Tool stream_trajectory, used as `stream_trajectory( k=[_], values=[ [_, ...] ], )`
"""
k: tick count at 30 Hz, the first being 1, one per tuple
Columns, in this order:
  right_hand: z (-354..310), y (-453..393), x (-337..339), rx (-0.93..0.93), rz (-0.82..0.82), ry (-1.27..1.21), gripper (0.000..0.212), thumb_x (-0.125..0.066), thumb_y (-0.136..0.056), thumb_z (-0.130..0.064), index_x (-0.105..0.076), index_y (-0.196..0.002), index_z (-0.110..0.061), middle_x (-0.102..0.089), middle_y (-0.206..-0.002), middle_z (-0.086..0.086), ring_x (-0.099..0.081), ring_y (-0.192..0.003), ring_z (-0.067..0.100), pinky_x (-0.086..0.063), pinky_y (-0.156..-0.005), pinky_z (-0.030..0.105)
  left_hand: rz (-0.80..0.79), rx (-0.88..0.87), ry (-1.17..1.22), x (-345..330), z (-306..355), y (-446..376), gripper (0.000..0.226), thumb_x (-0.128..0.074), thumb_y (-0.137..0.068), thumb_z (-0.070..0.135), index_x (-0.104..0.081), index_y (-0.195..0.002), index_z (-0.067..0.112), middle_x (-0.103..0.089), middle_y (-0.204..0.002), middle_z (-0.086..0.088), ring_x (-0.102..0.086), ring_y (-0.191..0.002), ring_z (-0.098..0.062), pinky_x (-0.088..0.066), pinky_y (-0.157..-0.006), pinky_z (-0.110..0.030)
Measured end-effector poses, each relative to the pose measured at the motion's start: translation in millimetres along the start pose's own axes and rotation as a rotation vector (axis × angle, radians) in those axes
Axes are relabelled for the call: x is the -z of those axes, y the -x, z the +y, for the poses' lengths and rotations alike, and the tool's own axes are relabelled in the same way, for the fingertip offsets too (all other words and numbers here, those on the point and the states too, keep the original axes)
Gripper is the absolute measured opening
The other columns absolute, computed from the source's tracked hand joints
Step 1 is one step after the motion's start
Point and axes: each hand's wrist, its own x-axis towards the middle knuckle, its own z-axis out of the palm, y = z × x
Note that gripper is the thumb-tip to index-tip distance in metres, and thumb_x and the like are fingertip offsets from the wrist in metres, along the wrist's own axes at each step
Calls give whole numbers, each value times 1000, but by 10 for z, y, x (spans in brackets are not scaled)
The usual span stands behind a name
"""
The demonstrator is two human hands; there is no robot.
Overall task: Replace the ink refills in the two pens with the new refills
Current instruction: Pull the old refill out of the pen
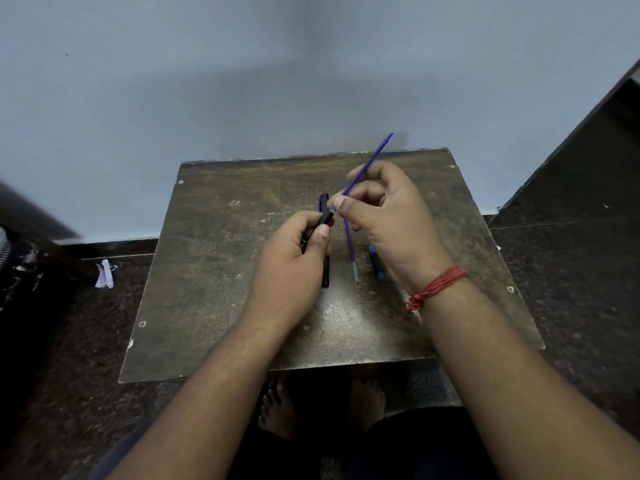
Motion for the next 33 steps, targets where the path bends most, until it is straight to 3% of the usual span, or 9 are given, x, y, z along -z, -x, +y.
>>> stream_trajectory(
  k=[3,6,8,14,18,23,26,29,33],
  values=[
    [-13,28,-12,28,-49,34,16,-70,-89,-5,-61,-100,-11,-70,-74,1,-64,-68,3,-48,-68,21,-1,-6,-3,3,-24,-9,19,-51,-103,17,-64,-100,29,-63,-74,7,-55,-65,5,-41,-59,-8],
    [-16,27,-8,19,-21,-6,2,-64,-96,-19,-63,-95,-17,-73,-89,12,-66,-79,16,-51,-69,31,-12,-10,1,5,-25,-14,19,-50,-104,17,-63,-99,30,-63,-73,8,-55,-64,3,-41,-58,-9],
    [-3,16,14,6,16,-41,11,-59,-99,-25,-65,-94,-18,-74,-89,6,-67,-85,19,-52,-71,37,-35,-7,2,7,-20,-9,19,-49,-104,18,-63,-101,30,-64,-73,9,-56,-65,3,-44,-58,-10],
    [3,17,37,17,58,52,25,-55,-101,-32,-67,-91,-14,-72,-84,0,-66,-80,10,-51,-69,27,-45,-12,36,-9,-10,-3,19,-48,-104,16,-63,-100,28,-63,-73,8,-55,-64,2,-44,-56,-9],
    [-67,-8,206,72,140,562,22,-58,-97,-41,-63,-85,-23,-65,-78,-7,-61,-74,10,-44,-64,26,-16,2,7,11,-32,-8,17,-47,-105,21,-63,-103,27,-65,-77,8,-51,-59,4,-39,-55,-8],
    [-177,93,306,-72,-77,1277,24,-59,-93,-44,-62,-89,-21,-67,-91,1,-60,-96,26,-47,-81,35,13,18,10,28,-40,-22,18,-46,-105,22,-63,-102,28,-66,-78,9,-51,-61,6,-37,-57,-7],
    [-184,154,199,-95,-129,1421,22,-59,-91,-41,-64,-91,-20,-67,-93,3,-61,-103,29,-42,-89,39,15,21,10,27,-44,-19,18,-46,-105,21,-63,-103,27,-66,-77,9,-51,-61,6,-37,-58,-8],
    [-164,176,132,-121,-181,1468,15,-59,-91,-34,-59,-84,-21,-62,-84,4,-63,-100,28,-36,-83,39,25,25,17,31,-54,-24,18,-47,-105,21,-64,-103,26,-65,-77,9,-50,-60,6,-35,-56,-8],
    [-144,125,164,-100,-117,1412,21,-56,-90,-38,-65,-87,-19,-70,-90,2,-63,-97,29,-42,-89,39,31,29,29,34,-48,-30,18,-47,-105,19,-64,-104,23,-65,-77,8,-49,-58,6,-35,-56,-9]
  ],
)
